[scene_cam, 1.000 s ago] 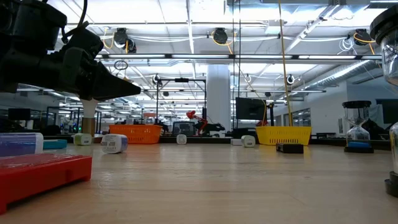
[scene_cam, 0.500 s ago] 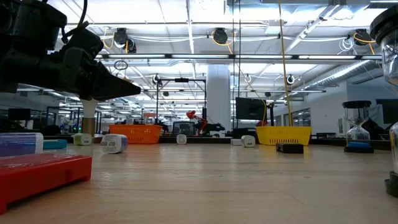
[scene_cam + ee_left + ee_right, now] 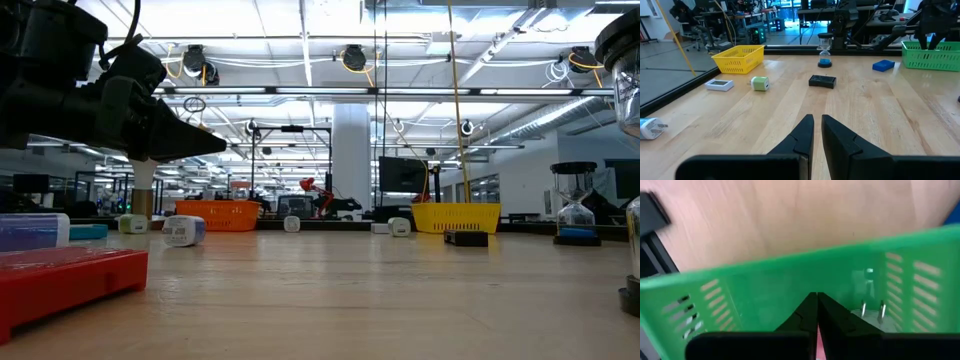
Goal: Pick & Place Office items
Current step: Adjust the green bin, then put the white timer into the yellow basket
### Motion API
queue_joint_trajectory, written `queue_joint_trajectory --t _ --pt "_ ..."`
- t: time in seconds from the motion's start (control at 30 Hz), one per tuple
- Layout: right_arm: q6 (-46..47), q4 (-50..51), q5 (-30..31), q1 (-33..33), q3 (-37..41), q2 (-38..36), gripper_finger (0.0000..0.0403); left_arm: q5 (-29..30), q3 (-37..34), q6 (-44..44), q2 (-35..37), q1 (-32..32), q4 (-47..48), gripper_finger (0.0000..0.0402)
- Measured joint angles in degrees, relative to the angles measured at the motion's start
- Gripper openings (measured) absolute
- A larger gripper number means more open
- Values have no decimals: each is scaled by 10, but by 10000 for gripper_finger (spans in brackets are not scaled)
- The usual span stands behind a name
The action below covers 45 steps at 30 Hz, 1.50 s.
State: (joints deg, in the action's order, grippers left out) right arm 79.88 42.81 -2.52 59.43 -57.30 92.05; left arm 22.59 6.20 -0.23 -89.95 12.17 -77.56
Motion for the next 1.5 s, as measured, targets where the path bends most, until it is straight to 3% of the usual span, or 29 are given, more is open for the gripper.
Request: queue_joint_trajectory --t 0.27,0.57,0.77,0.97,1.13,1.33,1.5 --pt "-61 -24 55 -25 0 0 2 0 0 0 0 0 0 37" --pt "-128 -50 58 -57 0 0 2 0 0 0 0 0 0 37" --pt "-135 -44 54 -60 0 -9 2 0 0 0 0 0 0 37" --pt "-118 -18 60 -57 0 -63 2 0 0 0 0 0 0 37" --pt "-116 32 135 -58 0 -117 2 0 0 0 0 0 0 37" --pt "-140 34 306 -71 0 -156 2 0 0 -4 0 0 -1 37" --pt "-210 -24 439 -106 0 -154 2 -5 2 -108 0 0 -2 37"
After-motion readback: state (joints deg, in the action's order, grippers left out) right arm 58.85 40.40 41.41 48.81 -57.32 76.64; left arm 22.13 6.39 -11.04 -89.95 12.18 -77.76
